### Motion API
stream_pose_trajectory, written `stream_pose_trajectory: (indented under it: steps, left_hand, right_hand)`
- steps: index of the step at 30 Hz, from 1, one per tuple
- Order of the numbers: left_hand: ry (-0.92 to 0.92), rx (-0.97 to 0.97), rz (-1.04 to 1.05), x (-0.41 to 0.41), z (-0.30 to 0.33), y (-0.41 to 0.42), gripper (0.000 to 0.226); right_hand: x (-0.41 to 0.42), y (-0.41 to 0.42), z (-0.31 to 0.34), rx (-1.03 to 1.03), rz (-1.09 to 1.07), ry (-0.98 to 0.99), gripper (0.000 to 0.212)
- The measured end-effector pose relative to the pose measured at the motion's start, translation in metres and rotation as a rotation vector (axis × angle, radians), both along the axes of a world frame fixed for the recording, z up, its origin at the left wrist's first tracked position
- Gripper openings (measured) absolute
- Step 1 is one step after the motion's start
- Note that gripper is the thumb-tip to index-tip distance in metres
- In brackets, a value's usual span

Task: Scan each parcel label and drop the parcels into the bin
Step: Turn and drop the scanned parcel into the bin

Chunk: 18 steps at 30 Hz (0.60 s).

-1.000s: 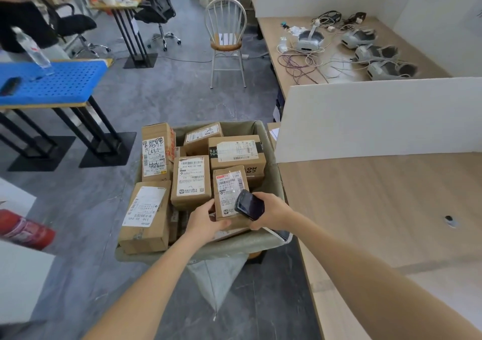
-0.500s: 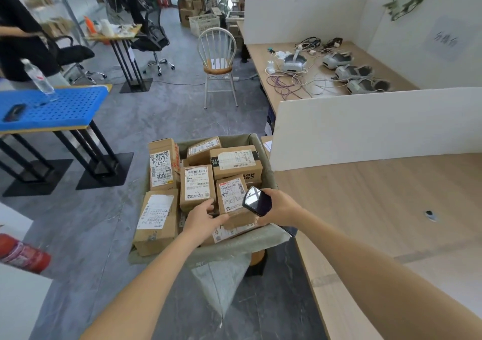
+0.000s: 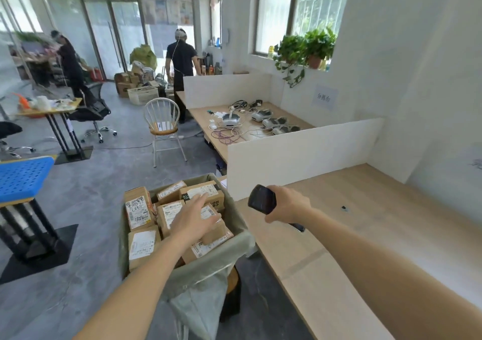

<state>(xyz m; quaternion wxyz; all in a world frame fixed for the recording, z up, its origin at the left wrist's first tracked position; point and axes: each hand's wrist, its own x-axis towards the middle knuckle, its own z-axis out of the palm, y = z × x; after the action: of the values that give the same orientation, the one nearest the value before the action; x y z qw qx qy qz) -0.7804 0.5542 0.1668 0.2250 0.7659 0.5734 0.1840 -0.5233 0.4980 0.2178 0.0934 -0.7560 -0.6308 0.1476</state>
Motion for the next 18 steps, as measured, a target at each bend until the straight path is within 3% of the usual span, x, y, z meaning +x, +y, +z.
stream_pose_trajectory:
  steps: [9, 18]
  left_hand:
    - [-0.027, 0.139, -0.208, 0.070, 0.081, -0.056, 0.076]
    - [-0.071, 0.221, -0.446, 0.181, 0.126, -0.129, 0.077]
  right_hand:
    - [0.043, -0.125, 0.092, 0.153, -0.226, -0.113, 0.060]
    - [0.123, -0.259, 0.139, 0.253, -0.458, -0.140, 0.058]
